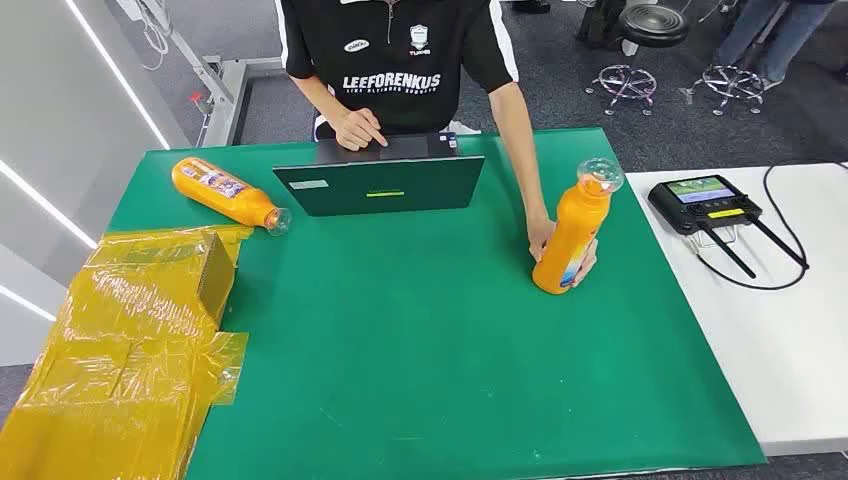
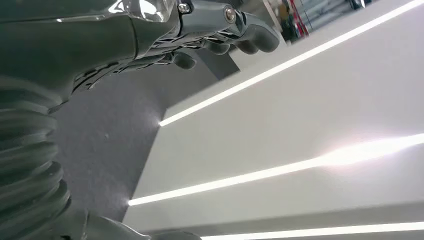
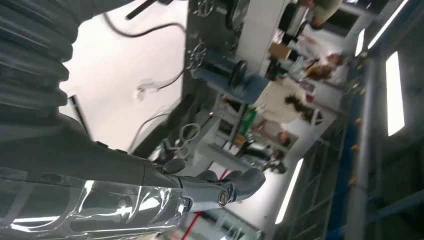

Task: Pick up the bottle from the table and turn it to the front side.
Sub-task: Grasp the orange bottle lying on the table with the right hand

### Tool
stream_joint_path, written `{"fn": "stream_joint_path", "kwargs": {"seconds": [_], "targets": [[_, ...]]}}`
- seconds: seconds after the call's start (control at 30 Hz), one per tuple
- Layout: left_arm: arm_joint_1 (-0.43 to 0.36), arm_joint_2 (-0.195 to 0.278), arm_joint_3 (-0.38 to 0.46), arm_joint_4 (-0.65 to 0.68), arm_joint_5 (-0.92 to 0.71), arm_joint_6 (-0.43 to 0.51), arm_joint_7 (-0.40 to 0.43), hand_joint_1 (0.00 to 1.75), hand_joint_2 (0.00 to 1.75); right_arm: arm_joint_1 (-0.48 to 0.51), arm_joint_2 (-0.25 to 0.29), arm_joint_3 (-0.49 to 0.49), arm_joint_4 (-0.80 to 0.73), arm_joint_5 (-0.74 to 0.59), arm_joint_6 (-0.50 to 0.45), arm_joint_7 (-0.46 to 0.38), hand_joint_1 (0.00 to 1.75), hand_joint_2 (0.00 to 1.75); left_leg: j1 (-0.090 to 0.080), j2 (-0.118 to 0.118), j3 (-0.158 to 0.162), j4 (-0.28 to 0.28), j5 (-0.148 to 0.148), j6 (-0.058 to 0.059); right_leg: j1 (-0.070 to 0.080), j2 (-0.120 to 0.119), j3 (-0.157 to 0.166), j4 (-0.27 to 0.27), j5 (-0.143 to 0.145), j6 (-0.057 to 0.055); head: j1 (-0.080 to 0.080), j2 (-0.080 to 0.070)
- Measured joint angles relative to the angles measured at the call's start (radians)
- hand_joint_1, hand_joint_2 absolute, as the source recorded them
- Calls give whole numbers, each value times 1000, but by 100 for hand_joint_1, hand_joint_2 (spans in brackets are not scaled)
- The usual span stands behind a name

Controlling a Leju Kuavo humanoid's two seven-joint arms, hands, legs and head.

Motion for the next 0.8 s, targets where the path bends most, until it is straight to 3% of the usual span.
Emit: {"fn": "stream_joint_path", "kwargs": {"seconds": [0.2, 0.37, 0.6, 0.8], "targets": [[0, 15, -15, -15, 33, -66, 0, 0, 175, -30, -51, 152, 43, 18, -34, -5, 0, 175, 0, -1, 0, 0, 0, 0, 0, -1, -1, 0, 0, 0, 0, 0], [-1, 22, -100, -24, 37, -53, -10, 0, 175, -67, -77, 280, 91, 20, -36, 17, 0, 175, 0, -1, 0, 0, 0, 0, 0, -1, -1, 0, 0, 0, 0, 0], [-57, 60, -386, -1, -9, 115, -42, 0, 175, -95, -72, 395, 113, 79, -35, 73, 0, 175, 0, -6, 0, 1, 2, 1, 0, -7, 0, 0, 1, 0, 0, 0], [-133, 77, -588, 39, -41, 172, -62, 0, 175, -106, -62, 471, 125, 96, -22, 83, 0, 175, 0, -2, 0, 1, 3, 1, 0, -2, 0, 1, 2, -1, 0, 0]]}}
